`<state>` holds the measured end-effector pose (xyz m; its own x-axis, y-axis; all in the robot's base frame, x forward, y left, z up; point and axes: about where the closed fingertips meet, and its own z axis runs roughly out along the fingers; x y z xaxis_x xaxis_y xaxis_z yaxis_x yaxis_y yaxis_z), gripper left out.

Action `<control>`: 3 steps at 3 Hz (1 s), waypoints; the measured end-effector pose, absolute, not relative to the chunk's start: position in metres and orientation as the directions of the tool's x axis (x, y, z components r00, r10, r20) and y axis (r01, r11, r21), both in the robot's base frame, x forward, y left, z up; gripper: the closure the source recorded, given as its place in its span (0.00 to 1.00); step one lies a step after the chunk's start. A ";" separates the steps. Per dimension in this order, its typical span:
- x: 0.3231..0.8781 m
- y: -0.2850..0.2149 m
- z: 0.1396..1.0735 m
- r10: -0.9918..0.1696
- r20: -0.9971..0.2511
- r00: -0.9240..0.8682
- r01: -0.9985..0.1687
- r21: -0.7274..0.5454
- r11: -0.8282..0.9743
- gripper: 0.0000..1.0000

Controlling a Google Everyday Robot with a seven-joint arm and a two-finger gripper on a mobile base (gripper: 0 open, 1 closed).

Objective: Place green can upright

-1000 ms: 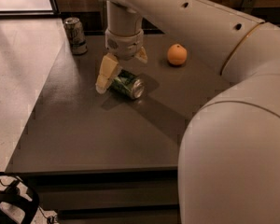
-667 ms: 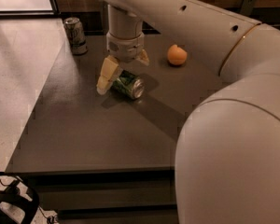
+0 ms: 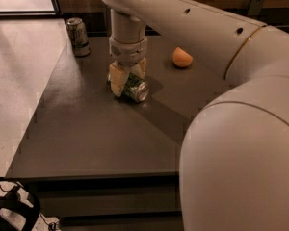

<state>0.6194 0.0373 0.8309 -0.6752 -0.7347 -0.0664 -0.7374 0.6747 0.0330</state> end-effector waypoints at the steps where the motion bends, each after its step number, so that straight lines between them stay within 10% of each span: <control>1: 0.621 0.039 0.829 -0.735 -0.074 -0.674 -0.738 0.032 0.674 0.65; 3: 0.625 0.044 0.828 -0.739 -0.086 -0.668 -0.743 0.031 0.668 1.00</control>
Offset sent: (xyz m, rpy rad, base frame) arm 0.0017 0.0019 -0.0015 0.0043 -0.0046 0.0006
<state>0.6253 0.0439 0.8277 -0.6682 -0.7390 -0.0859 -0.7432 0.6684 0.0313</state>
